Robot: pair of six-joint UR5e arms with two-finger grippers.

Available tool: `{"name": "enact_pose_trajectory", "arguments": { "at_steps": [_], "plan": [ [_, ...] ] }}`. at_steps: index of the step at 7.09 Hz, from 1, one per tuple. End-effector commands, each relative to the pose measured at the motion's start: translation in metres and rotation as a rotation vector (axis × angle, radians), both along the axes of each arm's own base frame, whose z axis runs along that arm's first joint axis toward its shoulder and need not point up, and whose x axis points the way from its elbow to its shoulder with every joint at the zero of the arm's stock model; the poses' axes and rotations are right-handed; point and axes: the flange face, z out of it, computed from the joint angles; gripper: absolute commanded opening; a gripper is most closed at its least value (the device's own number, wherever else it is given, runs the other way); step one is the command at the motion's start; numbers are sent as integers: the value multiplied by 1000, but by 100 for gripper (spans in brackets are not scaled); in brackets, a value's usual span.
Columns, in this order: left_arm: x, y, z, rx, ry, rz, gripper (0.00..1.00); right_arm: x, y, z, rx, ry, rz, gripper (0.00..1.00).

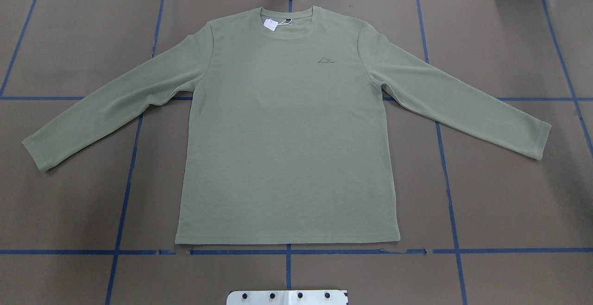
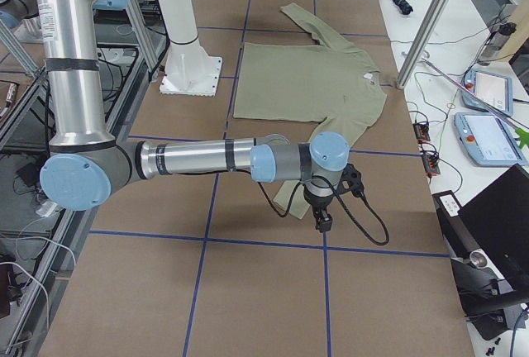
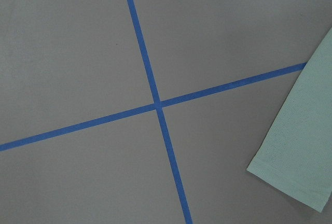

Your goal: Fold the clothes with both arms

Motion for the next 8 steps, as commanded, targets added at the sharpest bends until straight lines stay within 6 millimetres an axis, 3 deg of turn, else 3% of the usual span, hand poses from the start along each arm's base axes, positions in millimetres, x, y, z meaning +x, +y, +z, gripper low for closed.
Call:
{"name": "enact_pose_trajectory", "arguments": {
  "at_steps": [1,3,5,8],
  "plan": [
    [0,0,-7,9,-2,-2,100,0,2,-2,-25,-3,4,100],
    [-1,5,2,-11,-13,-7,100,-2,5,0,-66,-31,36,100],
    [-3,1,-9,17,-44,-17,100,-2,9,9,-81,-37,38,100],
    [0,6,-12,31,3,-2,100,-25,11,9,-87,-62,24,100]
  ]
}}
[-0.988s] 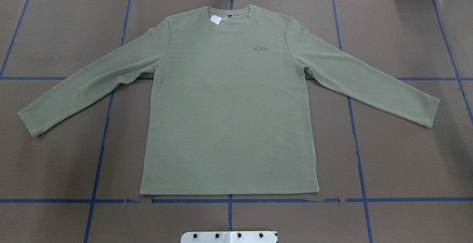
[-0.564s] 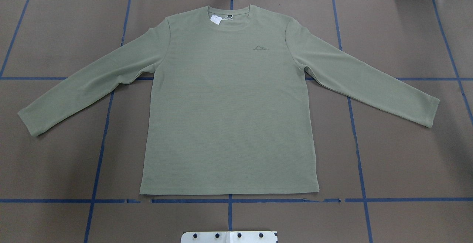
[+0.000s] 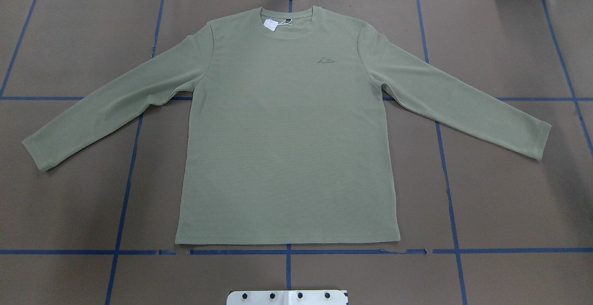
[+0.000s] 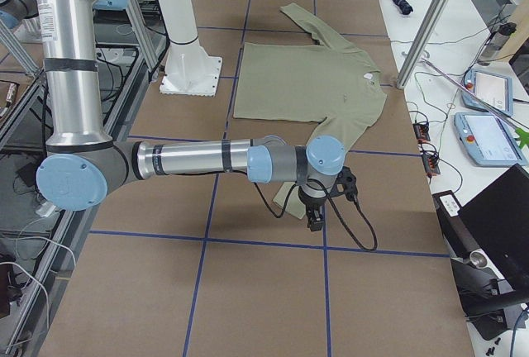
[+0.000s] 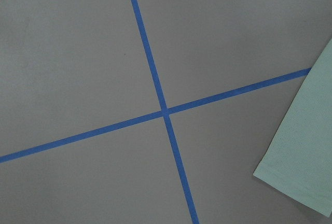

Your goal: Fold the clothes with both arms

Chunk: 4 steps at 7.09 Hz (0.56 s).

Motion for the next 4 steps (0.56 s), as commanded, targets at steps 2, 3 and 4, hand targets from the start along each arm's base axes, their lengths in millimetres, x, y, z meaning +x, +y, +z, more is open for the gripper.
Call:
{"name": "enact_pose_trajectory", "arguments": {
  "at_steps": [2,3,4],
  "plan": [
    [7,5,-4,-3,97,27,100,-41,0,4,-76,-12,4,100],
    [9,5,-8,0,118,32,100,-64,-1,0,-131,-14,49,100],
    [13,6,-9,-13,180,44,100,-91,0,-6,-172,-26,111,100]
  ]
}}
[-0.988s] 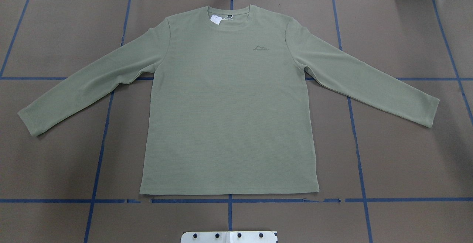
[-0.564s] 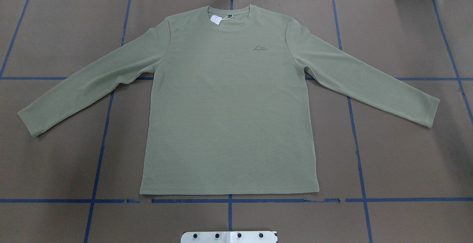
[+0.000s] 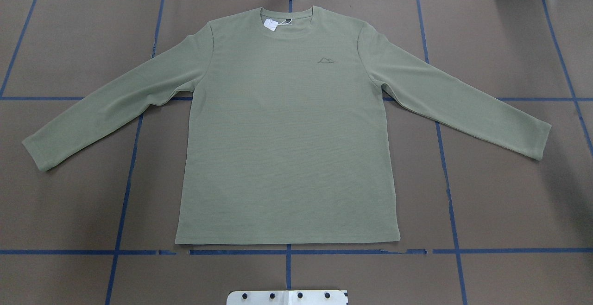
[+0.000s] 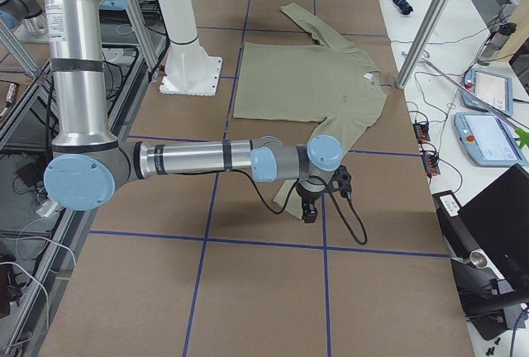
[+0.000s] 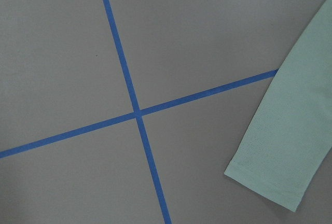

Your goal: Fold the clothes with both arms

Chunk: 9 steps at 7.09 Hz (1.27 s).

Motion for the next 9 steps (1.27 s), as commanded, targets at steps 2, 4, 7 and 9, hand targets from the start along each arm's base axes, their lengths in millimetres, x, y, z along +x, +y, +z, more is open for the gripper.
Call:
{"name": "enact_pose_trajectory", "arguments": {
  "at_steps": [2,4,7,9],
  "plan": [
    [5,2,-7,-4,78,18,100,-54,13,11,-85,-32,134,100],
    [5,1,-8,4,76,21,100,-63,13,37,-132,-51,208,99],
    [5,0,-7,35,79,19,100,-76,9,47,-160,-56,258,98],
    [5,0,-7,33,78,18,100,-87,3,53,-157,-31,253,98]
  ]
}}
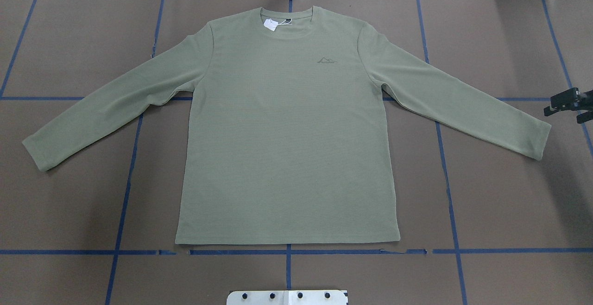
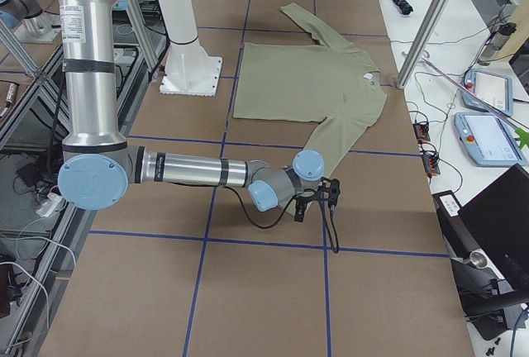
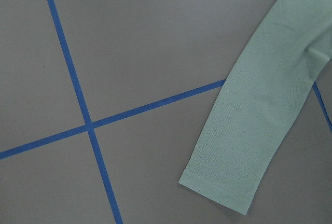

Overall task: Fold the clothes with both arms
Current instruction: 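Lower the right gripper to the cuff of the sleeve nearest it and grasp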

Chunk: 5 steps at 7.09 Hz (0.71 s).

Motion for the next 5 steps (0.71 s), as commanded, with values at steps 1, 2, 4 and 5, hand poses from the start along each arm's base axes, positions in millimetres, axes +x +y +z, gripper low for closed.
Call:
{"name": "enact_pose_trajectory", "arguments": {
  "at_steps": [1,2,4,5],
  "plan": [
    [0,0,0,1,-1,0,100,-12,-11,3,-7,10,-4,98],
    [0,0,0,2,-1,-1,100,-22,-16,-3,-28,4,9,98],
    [0,0,0,2,-1,-1,100,-26,-15,1,-40,7,3,97],
    [0,-1,-1,3,-1,-1,100,-28,-17,-2,-35,5,3,97]
  ]
}}
